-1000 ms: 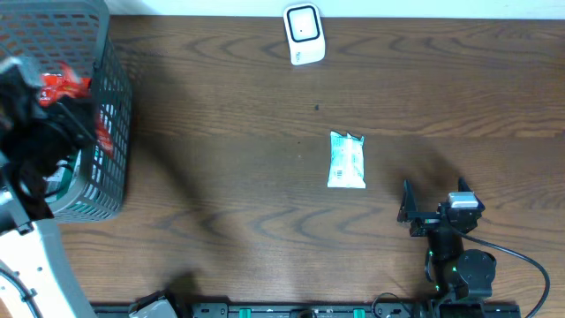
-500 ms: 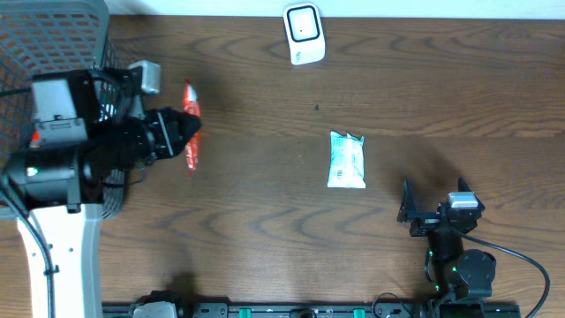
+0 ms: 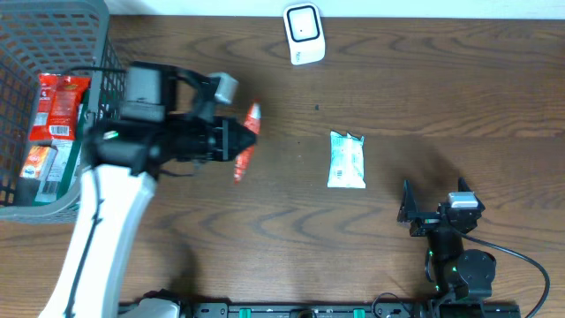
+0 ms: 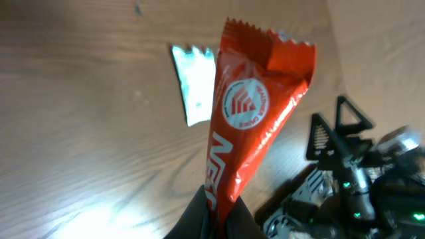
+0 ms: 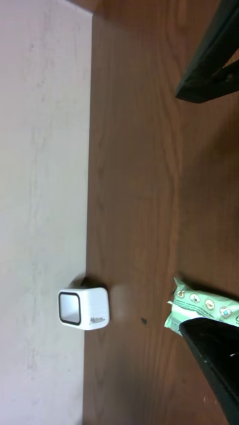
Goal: Scan the item barcode
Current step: 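Carry the red Nescafe stick with the left gripper toward the scanner, then lower the red stick beside the green pack and open the left gripper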
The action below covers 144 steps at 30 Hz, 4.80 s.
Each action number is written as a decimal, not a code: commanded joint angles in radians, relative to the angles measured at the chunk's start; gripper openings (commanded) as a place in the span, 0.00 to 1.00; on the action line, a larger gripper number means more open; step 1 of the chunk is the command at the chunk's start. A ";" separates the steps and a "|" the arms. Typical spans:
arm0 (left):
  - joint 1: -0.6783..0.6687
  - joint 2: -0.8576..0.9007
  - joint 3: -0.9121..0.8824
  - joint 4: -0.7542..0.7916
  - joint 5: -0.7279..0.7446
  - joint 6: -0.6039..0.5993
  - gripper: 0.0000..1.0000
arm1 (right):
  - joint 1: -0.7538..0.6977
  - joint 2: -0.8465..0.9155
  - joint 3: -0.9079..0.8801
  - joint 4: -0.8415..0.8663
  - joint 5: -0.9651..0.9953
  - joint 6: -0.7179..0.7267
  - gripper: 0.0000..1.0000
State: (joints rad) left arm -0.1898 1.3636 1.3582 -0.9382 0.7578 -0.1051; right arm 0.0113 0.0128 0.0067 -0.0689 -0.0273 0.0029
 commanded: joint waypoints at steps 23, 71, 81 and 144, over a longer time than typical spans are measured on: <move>-0.314 0.695 -0.173 0.796 0.199 -0.322 0.07 | -0.011 -0.004 -0.001 -0.003 -0.004 -0.011 0.99; -0.256 0.527 -0.172 0.737 -0.166 -0.173 0.40 | -0.011 -0.004 -0.001 -0.003 -0.004 -0.011 0.99; -0.343 0.441 -0.173 0.640 -0.255 -0.211 0.07 | -0.011 -0.004 -0.001 -0.003 -0.004 -0.011 0.99; -0.451 0.605 -0.177 0.528 -0.742 -0.268 0.08 | -0.011 -0.004 -0.001 -0.003 -0.004 -0.011 0.99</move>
State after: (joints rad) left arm -0.6361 1.9316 1.1858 -0.4046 0.0013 -0.3664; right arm 0.0113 0.0128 0.0067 -0.0692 -0.0273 0.0029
